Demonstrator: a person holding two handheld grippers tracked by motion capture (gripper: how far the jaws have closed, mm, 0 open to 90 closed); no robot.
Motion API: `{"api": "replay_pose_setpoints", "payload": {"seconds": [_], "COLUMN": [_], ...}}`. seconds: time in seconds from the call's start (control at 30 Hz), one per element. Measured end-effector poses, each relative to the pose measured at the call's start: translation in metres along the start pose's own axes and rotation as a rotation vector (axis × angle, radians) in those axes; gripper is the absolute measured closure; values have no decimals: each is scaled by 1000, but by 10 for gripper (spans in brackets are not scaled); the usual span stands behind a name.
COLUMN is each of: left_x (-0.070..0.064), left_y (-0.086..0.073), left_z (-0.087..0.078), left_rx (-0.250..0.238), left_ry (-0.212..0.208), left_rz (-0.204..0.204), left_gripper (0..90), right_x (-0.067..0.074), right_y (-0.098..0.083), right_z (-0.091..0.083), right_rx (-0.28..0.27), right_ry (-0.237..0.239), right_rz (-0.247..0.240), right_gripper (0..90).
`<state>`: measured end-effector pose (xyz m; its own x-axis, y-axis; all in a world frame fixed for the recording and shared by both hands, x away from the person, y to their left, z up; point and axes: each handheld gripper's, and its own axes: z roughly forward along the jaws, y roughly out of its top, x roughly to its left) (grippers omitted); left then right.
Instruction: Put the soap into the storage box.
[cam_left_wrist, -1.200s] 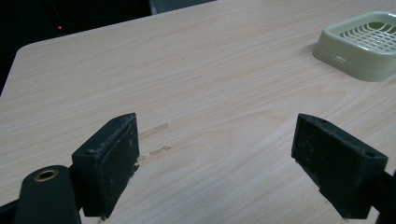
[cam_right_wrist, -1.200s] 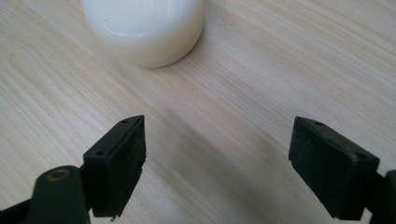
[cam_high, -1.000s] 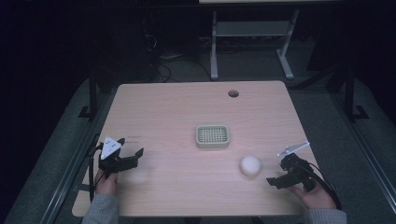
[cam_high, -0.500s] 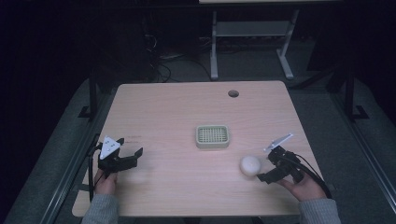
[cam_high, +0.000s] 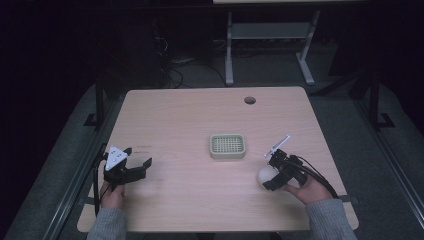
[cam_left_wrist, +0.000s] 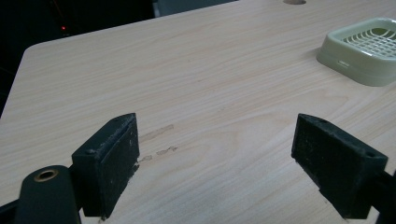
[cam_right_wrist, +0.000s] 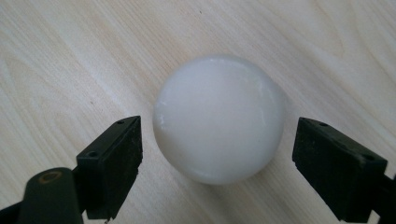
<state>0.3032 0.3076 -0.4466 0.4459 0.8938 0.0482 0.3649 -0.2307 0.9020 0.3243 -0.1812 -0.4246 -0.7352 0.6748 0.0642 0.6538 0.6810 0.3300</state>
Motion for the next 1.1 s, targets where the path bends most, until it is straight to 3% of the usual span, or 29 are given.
{"api": "replay_pose_setpoints", "payload": {"seconds": [0.57, 0.97, 1.1], "left_x": [1, 2, 3], "left_y": [0, 1, 1], "left_z": [-1, -2, -2], "left_rx": [0, 0, -3], "left_ry": [2, 3, 4], "left_rz": [-2, -1, -2], "left_gripper": [148, 148, 148], "right_x": [1, 2, 4], "right_y": [19, 23, 26], "right_z": [19, 21, 21], "right_rx": [108, 145, 168], "right_ry": [-12, -12, -17], "right_rz": [-33, -38, -59], "right_gripper": [180, 234, 237]}}
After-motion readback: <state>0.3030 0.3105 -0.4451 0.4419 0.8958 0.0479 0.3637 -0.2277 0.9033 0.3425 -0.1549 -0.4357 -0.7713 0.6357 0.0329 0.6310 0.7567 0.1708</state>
